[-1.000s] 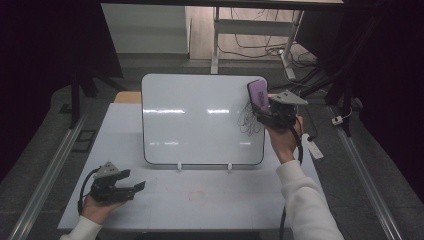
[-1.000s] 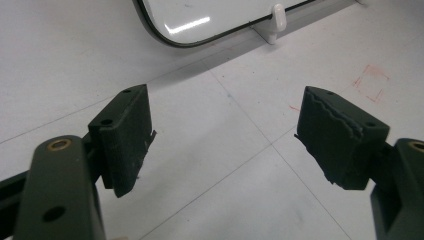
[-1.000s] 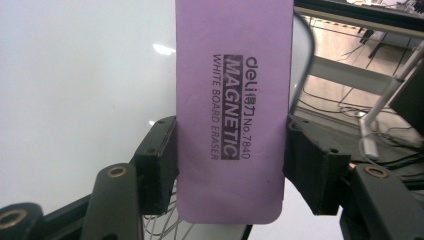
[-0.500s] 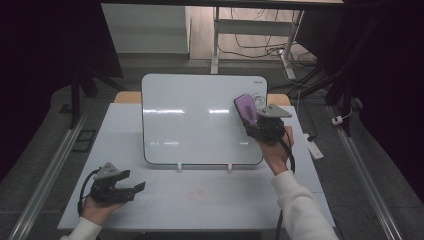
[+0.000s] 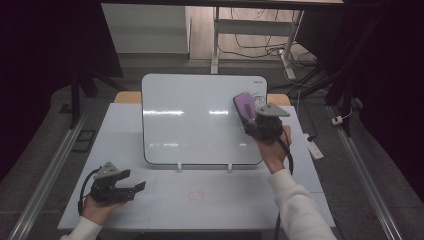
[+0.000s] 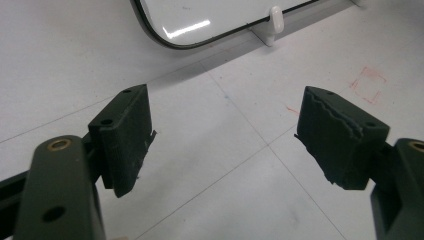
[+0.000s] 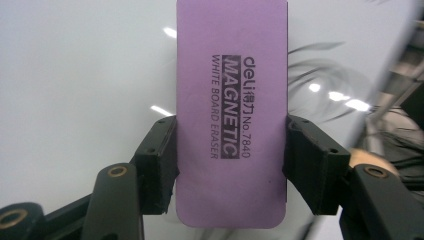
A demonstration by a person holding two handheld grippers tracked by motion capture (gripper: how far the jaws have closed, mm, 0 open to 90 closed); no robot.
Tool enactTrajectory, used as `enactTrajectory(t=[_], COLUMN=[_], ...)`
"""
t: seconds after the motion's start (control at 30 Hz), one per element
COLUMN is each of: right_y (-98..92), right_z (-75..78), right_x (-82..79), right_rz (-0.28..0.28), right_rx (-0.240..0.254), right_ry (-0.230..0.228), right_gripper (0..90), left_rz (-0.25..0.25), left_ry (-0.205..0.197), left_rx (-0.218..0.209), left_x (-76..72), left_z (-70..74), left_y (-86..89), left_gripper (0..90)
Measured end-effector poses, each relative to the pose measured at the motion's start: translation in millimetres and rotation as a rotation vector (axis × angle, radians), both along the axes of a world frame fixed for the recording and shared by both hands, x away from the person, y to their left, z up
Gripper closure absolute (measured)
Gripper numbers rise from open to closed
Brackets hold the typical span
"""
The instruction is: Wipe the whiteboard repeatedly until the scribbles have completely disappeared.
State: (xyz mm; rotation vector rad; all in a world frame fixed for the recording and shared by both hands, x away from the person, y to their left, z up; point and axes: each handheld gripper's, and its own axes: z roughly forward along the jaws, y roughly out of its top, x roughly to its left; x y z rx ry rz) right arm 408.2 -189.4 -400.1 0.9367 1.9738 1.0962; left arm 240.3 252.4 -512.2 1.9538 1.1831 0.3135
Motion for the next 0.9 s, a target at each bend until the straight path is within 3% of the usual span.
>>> enactTrajectory(t=[0.2,0.37,0.5,0.8,0.9], right_y=[13.5,8.5,2.5,-9.6,-8.4], right_z=[-29.7,-28.2,-17.6,25.5,27.8], right_x=[-24.5,-23.2,-13.9,26.0,29.6], right_rz=[0.074,0.065,0.023,-0.098,-0.106], right_rx=[-0.023,-0.01,-0.005,0.074,0.074], right_ry=[0.035,0.05,0.024,-0.045,-0.053], right_gripper=[41.2,41.2,41.1,41.1,41.0], left_rz=[0.003,0.0,0.007,0.004,0.007], left_ry=[-0.007,-0.008,-0.005,-0.002,0.0], left_rx=[-0.005,-0.006,-0.014,-0.016,-0.019], left_x=[-0.7,-1.5,-0.6,0.5,0.8], left_z=[1.9,2.5,2.0,1.2,0.7], left_y=[0.4,-0.1,2.8,5.0,5.5], left_gripper=[23.0,23.0,23.0,23.0,23.0])
